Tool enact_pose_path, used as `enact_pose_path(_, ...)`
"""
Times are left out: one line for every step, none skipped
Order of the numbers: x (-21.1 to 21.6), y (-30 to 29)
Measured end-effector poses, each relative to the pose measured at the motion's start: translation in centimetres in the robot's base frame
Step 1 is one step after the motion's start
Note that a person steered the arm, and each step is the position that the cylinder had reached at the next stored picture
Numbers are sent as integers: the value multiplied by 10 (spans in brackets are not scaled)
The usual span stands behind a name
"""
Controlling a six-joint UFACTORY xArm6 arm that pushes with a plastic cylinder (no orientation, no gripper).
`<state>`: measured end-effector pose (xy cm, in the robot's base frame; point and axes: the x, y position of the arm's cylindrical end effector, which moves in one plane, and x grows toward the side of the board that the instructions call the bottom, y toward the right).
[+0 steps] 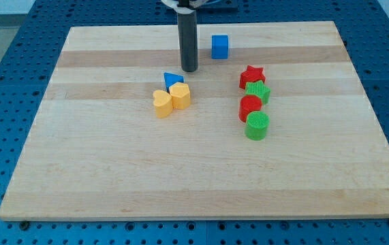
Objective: Move your arm towards top left
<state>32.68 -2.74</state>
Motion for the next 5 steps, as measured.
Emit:
enact_pose_path(0, -2)
enact_pose_path(0, -23)
enact_pose_path(0, -73)
enact_pose_path(-6, -121)
enact_pose_path(-9, -142)
